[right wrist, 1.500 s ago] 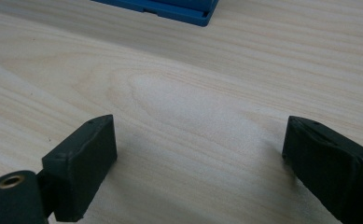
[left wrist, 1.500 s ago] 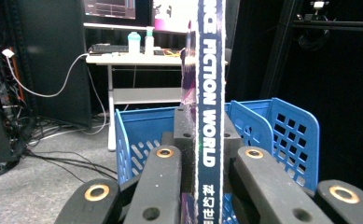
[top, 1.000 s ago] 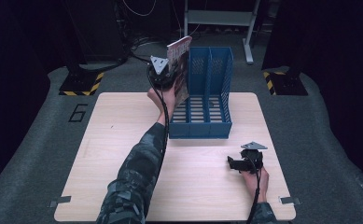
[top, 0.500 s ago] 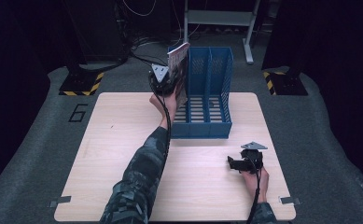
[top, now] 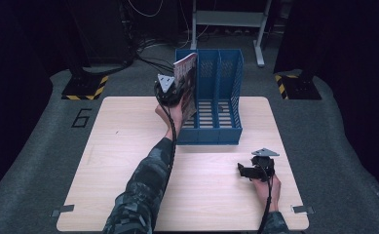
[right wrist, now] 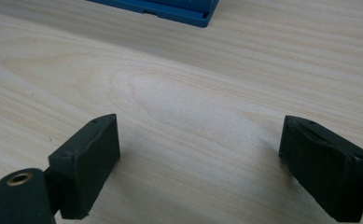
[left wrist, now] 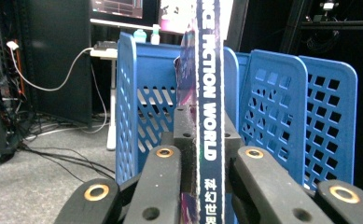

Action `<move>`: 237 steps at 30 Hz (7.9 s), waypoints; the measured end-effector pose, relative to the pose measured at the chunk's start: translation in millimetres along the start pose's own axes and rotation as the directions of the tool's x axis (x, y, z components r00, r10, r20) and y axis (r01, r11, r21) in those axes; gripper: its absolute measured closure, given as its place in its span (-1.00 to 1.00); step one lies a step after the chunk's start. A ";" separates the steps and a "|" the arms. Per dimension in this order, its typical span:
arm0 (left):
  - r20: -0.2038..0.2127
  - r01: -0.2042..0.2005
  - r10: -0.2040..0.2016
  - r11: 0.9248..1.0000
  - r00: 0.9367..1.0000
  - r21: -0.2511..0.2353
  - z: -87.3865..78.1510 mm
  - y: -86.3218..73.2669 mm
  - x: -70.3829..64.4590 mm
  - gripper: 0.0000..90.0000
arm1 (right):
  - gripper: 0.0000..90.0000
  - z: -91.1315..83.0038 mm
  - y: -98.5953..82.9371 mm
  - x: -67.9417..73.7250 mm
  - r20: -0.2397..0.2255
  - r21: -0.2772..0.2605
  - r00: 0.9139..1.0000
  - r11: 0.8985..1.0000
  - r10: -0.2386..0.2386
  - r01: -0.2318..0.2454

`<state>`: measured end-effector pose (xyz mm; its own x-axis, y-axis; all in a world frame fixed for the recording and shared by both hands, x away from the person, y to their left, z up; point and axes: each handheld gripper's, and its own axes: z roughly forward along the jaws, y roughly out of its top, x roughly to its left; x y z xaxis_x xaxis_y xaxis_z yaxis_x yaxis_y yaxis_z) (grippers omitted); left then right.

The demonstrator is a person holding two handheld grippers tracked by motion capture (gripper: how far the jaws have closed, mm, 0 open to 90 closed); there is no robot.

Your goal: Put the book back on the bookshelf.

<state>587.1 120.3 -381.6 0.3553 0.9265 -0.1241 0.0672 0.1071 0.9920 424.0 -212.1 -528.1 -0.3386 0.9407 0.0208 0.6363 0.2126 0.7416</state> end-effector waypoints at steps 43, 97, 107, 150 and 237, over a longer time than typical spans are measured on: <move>0.245 -0.172 0.097 0.936 0.965 0.308 -45.3 5.6 15.8 0.69 | -0.73 0.1 -0.1 0.3 0.007 -0.002 1.000 1.000 0.006 -0.006; 0.270 -0.218 0.075 0.805 0.960 0.551 0.4 96.9 0.6 0.68 | -0.71 0.0 0.1 -1.6 0.001 -0.006 1.000 1.000 -0.008 0.008; 0.237 -0.184 0.064 0.827 0.969 0.531 -5.4 94.4 -1.8 0.87 | -0.70 -0.2 -0.2 -1.4 0.003 -0.008 1.000 1.000 -0.002 0.002; 0.003 0.192 -0.207 0.912 0.978 0.362 22.2 74.9 11.7 0.88 | -0.69 -0.8 -0.6 -1.7 0.014 -0.003 1.000 1.000 0.001 -0.001; 0.258 -0.339 0.230 0.751 0.938 0.566 -233.6 -89.4 74.6 -1.00 | -0.69 -1.0 -0.8 -1.5 0.019 -0.005 1.000 1.000 0.005 -0.005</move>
<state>389.9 264.2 -473.9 0.5891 0.8012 0.1054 0.4580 -0.4385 0.7733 423.3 -214.0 -528.0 -0.3223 0.9466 0.0117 0.6344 0.2068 0.7448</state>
